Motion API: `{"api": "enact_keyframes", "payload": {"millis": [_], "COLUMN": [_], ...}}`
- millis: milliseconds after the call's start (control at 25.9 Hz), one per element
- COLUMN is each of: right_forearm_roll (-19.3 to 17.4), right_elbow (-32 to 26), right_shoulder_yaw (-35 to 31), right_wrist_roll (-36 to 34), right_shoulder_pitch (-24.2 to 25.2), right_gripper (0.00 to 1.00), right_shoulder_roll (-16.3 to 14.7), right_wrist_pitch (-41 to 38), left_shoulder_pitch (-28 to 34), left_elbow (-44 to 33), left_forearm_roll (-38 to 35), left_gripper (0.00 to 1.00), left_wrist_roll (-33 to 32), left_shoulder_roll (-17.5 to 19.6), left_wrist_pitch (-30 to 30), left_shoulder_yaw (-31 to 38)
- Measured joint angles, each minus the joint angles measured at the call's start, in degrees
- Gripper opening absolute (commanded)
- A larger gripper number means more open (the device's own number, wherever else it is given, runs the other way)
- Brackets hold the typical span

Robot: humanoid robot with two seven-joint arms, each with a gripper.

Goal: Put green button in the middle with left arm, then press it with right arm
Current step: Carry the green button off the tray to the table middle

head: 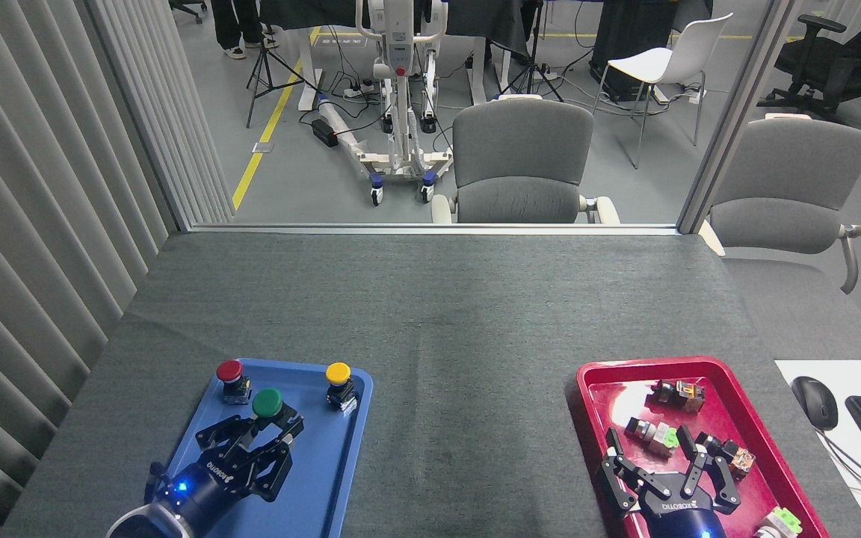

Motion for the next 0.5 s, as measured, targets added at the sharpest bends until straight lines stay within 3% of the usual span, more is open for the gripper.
{"api": "enact_keyframes", "payload": {"millis": [116,232,348,502], "right_forearm_roll": [-0.04,-0.06,-0.06,-0.08], "right_elbow": [0.00,0.00,0.00,0.00], "right_shoulder_yaw": [-0.03,-0.04,-0.04,0.00], "right_wrist_roll": [0.00,0.00,0.00,-0.08], "right_shoulder_pitch": [0.00,0.00,0.00,0.05], "right_gripper": [0.99,0.99,0.99,0.98], "right_shoulder_roll": [-0.08,-0.10,-0.10,-0.13], "right_wrist_pitch": [0.00,0.00,0.00,0.29], "left_shoulder_pitch": [-2.35,-6.31,-11.48,-17.44], "left_elbow": [-1.33,1.80,8.66,22.29], "left_forearm_roll": [-0.36,-0.75,-1.13,-1.86], "left_gripper": [0.00,0.00,0.00,0.00], "left_wrist_roll": [0.08,-0.94,-2.52,-3.89], "left_shoulder_roll": [-2.74,-7.14,-13.04,-20.81], "left_wrist_pitch": [-0.63,3.39,10.75,17.89], "left_shoulder_yaw": [-5.63,-14.68,-24.33,-31.40]}}
